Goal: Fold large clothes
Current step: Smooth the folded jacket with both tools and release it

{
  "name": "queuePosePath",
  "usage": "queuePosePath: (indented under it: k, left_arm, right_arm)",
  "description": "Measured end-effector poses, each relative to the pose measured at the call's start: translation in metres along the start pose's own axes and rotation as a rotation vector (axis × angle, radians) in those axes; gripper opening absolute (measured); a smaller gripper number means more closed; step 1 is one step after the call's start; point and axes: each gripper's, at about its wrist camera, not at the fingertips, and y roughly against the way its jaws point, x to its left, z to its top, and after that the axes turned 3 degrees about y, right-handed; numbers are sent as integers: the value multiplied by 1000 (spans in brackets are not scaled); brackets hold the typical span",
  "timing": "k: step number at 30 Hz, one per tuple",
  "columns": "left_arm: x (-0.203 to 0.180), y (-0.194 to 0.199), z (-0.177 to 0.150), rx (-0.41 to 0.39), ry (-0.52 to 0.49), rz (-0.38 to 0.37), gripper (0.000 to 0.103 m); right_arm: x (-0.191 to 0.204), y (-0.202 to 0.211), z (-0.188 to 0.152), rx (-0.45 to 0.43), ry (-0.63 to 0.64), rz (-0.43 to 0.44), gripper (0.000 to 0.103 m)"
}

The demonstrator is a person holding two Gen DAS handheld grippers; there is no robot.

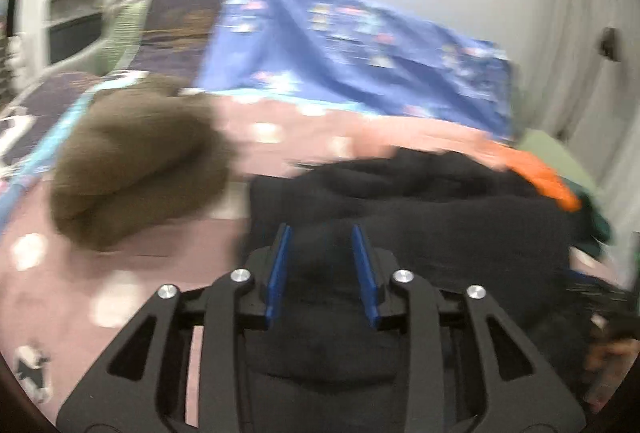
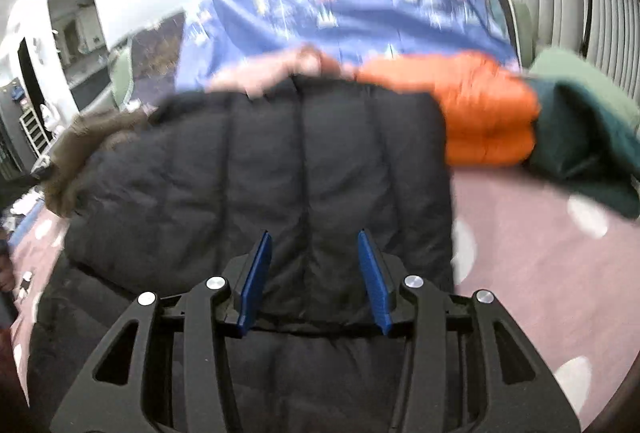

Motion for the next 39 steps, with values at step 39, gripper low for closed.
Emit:
queuePosePath:
  k: [39]
  left_arm:
    - [-33, -72, -46, 161, -212, 201, 78]
  right_arm:
    - [-11, -22, 8, -52, 44, -119, 85]
